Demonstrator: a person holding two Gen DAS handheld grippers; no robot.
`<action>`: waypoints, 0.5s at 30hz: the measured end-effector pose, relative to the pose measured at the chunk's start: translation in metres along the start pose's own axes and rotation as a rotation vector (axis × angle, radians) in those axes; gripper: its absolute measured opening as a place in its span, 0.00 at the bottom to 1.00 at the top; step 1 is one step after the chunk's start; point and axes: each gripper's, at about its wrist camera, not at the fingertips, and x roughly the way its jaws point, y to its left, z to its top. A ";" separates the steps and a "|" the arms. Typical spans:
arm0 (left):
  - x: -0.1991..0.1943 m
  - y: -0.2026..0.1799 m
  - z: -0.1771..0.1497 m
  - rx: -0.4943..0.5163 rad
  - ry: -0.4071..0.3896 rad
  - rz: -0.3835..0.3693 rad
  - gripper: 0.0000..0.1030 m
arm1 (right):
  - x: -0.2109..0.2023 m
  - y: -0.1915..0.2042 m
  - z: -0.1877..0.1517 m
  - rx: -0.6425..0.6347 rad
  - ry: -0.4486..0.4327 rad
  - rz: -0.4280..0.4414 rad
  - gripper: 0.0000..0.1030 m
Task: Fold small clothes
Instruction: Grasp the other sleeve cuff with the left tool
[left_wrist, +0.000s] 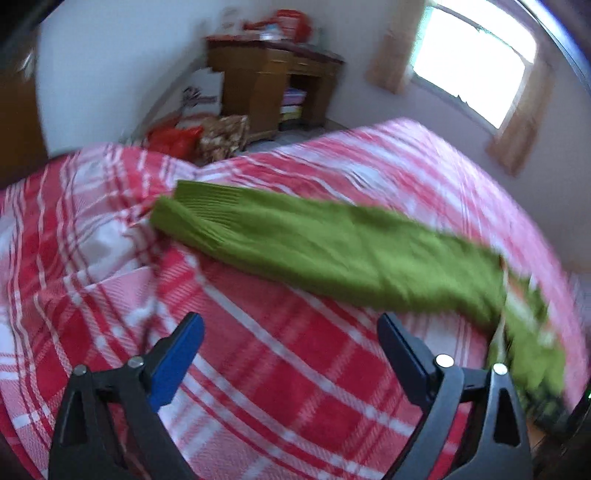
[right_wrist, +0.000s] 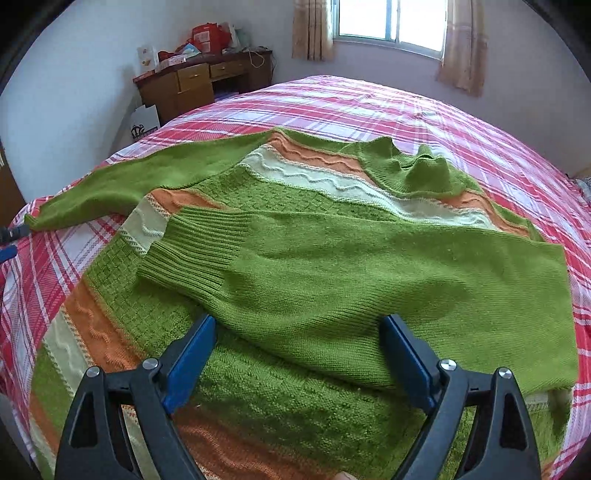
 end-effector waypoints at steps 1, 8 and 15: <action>0.001 0.007 0.003 -0.039 0.000 -0.012 0.89 | 0.000 0.000 0.000 0.000 0.000 0.000 0.88; 0.008 0.053 0.024 -0.265 -0.013 -0.099 0.65 | -0.004 0.001 -0.003 -0.002 -0.005 -0.004 0.88; 0.022 0.083 0.036 -0.418 -0.016 -0.149 0.65 | -0.004 0.001 -0.003 -0.002 -0.005 -0.005 0.88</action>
